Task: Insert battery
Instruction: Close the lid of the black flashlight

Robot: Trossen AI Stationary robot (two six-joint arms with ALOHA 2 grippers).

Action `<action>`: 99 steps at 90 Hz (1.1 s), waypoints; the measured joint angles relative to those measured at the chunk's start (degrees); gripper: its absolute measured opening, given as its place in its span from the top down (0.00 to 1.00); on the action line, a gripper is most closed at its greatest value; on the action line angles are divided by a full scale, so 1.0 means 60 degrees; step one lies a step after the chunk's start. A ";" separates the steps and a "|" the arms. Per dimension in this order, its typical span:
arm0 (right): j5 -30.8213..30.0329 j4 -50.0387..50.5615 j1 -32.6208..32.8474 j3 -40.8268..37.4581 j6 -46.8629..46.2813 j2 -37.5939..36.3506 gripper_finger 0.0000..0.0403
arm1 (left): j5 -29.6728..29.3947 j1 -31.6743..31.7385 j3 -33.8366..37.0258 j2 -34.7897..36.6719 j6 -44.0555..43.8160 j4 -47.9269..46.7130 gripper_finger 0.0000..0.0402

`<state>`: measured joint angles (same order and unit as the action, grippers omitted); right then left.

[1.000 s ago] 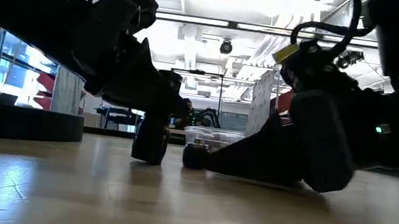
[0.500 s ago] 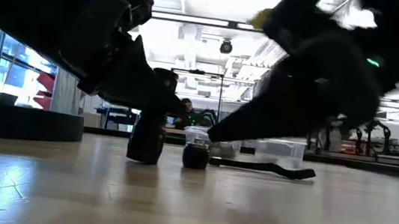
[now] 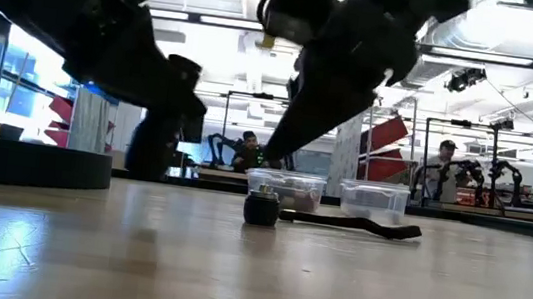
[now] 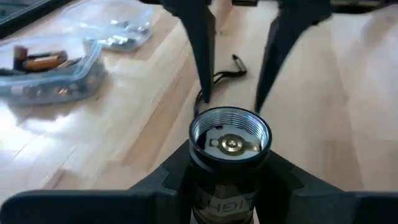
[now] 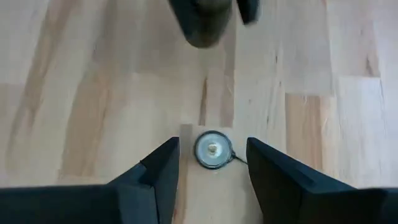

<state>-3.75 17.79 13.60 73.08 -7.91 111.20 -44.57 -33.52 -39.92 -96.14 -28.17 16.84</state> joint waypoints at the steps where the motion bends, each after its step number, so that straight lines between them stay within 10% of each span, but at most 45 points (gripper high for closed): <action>1: 0.0061 -0.0006 -0.0039 0.0000 -0.0005 0.0009 0.62 | 0.0002 0.0000 0.0000 0.0019 -0.0017 -0.0034 0.77; 47: 0.1450 -0.0544 -0.0392 0.0015 -0.0340 0.0945 0.62 | 0.0141 0.0285 0.0000 0.0092 0.0045 -0.0083 0.77; 99: -0.0702 -0.0002 0.0470 0.0007 0.0491 0.0955 0.70 | 0.0159 0.0288 0.0000 0.0092 0.0136 -0.0113 0.77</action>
<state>-7.96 17.78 16.42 73.12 -4.96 116.92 -43.62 -31.79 -39.92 -95.59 -27.35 16.16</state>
